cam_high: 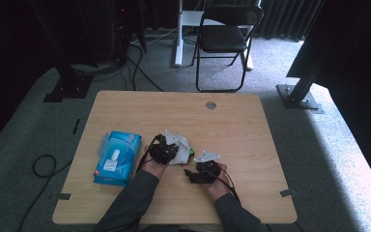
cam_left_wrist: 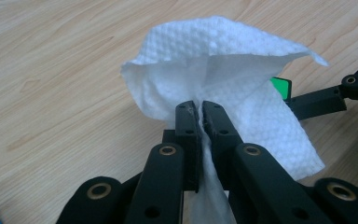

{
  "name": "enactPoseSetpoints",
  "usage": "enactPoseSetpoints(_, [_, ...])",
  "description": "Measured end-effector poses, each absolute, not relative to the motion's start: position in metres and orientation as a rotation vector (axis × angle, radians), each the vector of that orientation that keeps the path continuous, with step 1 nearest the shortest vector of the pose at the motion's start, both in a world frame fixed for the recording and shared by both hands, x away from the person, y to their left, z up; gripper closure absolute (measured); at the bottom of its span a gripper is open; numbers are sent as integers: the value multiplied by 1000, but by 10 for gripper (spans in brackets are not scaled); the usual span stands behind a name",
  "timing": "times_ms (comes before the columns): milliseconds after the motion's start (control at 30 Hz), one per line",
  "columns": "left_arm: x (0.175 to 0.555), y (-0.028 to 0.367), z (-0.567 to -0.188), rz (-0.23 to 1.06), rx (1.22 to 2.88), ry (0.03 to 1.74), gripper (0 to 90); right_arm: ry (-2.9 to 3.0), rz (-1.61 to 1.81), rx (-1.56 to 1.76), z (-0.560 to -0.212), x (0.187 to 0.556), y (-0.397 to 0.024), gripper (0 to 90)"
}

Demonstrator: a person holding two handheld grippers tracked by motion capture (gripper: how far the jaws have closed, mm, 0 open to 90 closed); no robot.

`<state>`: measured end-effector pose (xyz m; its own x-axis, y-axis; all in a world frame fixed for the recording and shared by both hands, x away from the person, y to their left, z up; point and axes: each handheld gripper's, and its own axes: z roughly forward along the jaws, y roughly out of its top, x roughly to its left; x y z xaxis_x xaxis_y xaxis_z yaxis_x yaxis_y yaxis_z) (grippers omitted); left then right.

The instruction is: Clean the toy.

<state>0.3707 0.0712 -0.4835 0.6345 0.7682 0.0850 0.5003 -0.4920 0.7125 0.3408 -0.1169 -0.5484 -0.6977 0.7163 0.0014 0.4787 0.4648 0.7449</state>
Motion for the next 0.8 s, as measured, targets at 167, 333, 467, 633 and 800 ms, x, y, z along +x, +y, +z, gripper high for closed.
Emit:
enactPoseSetpoints(167, [371, 71, -484, 520, 2192, 983, 866, 2381, 1057, 1061, -548, 346, -117, 259])
enactPoseSetpoints(333, [370, 72, -484, 514, 2187, 988, 865, 2374, 1145, 1062, -547, 352, -113, 223])
enactPoseSetpoints(467, [370, 73, -484, 498, 2186, 989, 866, 2373, 1217, 1042, -546, 355, -109, 229])
enactPoseSetpoints(633, [368, 72, -483, 491, 2195, 977, 865, 2375, 1178, 1083, -547, 363, -108, 324])
enactPoseSetpoints(800, [367, 72, -483, 490, 2207, 956, 865, 2385, 1166, 1008, -547, 361, -113, 340])
